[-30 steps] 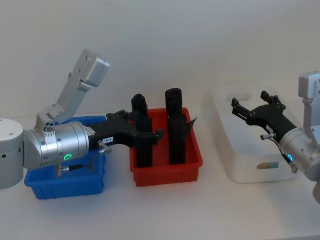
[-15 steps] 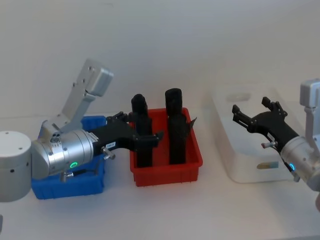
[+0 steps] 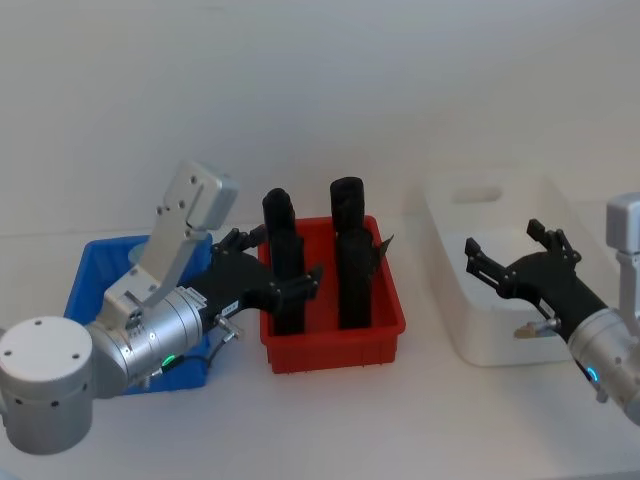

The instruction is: Pick the cotton swabs from the blue box and place them into the white box.

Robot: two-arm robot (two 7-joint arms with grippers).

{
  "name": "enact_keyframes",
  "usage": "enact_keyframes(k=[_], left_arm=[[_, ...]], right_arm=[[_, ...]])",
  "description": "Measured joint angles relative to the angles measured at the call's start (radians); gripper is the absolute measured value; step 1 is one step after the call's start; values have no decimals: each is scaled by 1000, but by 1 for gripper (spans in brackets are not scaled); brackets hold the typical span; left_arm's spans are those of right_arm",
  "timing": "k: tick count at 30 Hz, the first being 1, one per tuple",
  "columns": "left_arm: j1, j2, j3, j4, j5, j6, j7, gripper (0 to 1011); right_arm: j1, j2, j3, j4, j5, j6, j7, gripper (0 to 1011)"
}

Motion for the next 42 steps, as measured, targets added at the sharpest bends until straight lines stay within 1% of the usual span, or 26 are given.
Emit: enact_keyframes(k=[3,4,6,9,10,15,16,20,21,26,33,42], left_arm=[[20,-2,12,-4,11,-46,51,1004],[20,-2,12,-4,11,-46,51,1004],[36,-4,21,-7,19,-80,90,1004],[48,-5,29,-9,26,-108,121,1004],[57,-6,34,-10,30,-125,141,1004],[80,-8,48,-14,43,-177,200,1004],[89,-8,53,-16,47,-195,220,1004],[105,-10,63,-18,56,-232,261,1004],[113,-11,67,-20,60,-250,281,1004],[138,-13,82,-24,74,-303,342,1004],[154,-14,91,-26,81,-335,378,1004],[155,-14,91,-26,82,-338,382,1004]], right_arm=[[-30,7,-1,-36,-2,4,-11,1001],[-36,8,-2,-43,-3,4,-13,1002],[-58,13,-3,-71,-5,8,-21,1002],[-89,20,-4,-107,-7,12,-32,1002],[-95,22,-4,-116,-7,13,-35,1002],[-139,32,-6,-169,-10,19,-50,1001],[-155,35,-7,-187,-11,21,-55,1001],[-191,43,-8,-231,-14,27,-68,1001],[-203,46,-9,-246,-15,28,-73,1001],[-230,53,-10,-279,-17,32,-83,1001],[-243,55,-10,-293,-18,34,-87,1002],[-243,54,-10,-294,-18,34,-87,1001]])
